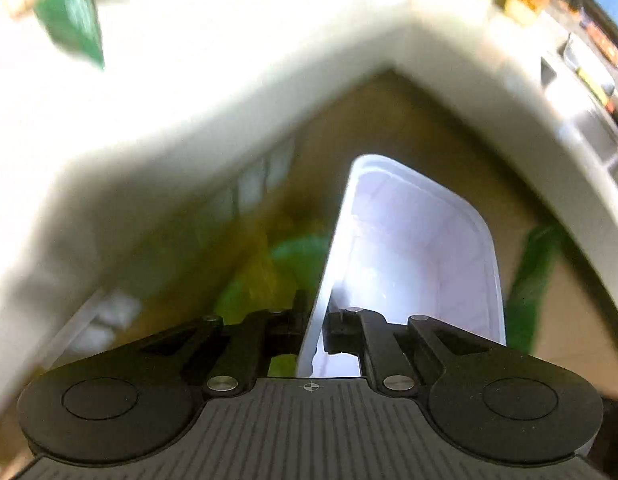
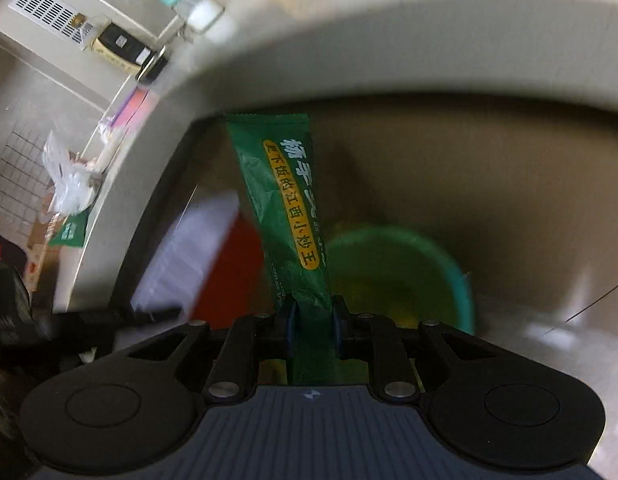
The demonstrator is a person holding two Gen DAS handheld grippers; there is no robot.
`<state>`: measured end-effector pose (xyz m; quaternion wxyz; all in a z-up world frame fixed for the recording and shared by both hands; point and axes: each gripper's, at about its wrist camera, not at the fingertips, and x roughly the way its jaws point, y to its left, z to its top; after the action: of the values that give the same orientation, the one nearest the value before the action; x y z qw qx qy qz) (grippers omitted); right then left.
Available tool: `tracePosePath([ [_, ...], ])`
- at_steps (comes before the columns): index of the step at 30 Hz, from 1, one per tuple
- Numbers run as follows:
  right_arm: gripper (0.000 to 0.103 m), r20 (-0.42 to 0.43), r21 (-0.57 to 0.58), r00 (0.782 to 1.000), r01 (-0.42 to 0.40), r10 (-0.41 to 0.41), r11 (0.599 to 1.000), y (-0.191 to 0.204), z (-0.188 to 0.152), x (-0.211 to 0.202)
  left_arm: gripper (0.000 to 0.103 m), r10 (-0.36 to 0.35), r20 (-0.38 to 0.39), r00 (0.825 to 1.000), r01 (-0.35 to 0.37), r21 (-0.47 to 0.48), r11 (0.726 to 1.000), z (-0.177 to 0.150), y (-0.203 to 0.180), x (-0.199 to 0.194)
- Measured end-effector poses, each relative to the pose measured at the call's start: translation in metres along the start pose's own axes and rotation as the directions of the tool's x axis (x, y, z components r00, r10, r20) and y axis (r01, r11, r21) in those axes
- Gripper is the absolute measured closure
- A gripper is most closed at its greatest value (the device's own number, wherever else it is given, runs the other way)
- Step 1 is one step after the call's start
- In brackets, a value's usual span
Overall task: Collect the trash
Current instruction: 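Lower both tools into the green bin and open them, dropping tray and packet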
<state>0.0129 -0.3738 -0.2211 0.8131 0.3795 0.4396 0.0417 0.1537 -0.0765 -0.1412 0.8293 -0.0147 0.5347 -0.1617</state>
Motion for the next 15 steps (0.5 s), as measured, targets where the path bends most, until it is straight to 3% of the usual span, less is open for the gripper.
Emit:
tracePosePath([
  [5,0.086,-0.146,0.0,0.983,-0.109,0.108,0.994,0.021,-0.017,0.063,0.093,0.053,0.139,0.989,-0.055,0.012,0.998,0.017,0.006,-0.043],
  [10,0.086,-0.287,0.059,0.933,-0.21,0.219,0.976,0.045,-0.042,0.112,0.091,0.08,0.148,0.986,-0.079,-0.015,0.997,0.018,0.018,-0.042],
  [15,0.086,-0.345,0.179,0.889,-0.251,0.3,0.951,0.05,-0.057,0.135,0.092,0.076,0.135,0.988,-0.072,-0.035,0.997,0.011,0.018,-0.042],
])
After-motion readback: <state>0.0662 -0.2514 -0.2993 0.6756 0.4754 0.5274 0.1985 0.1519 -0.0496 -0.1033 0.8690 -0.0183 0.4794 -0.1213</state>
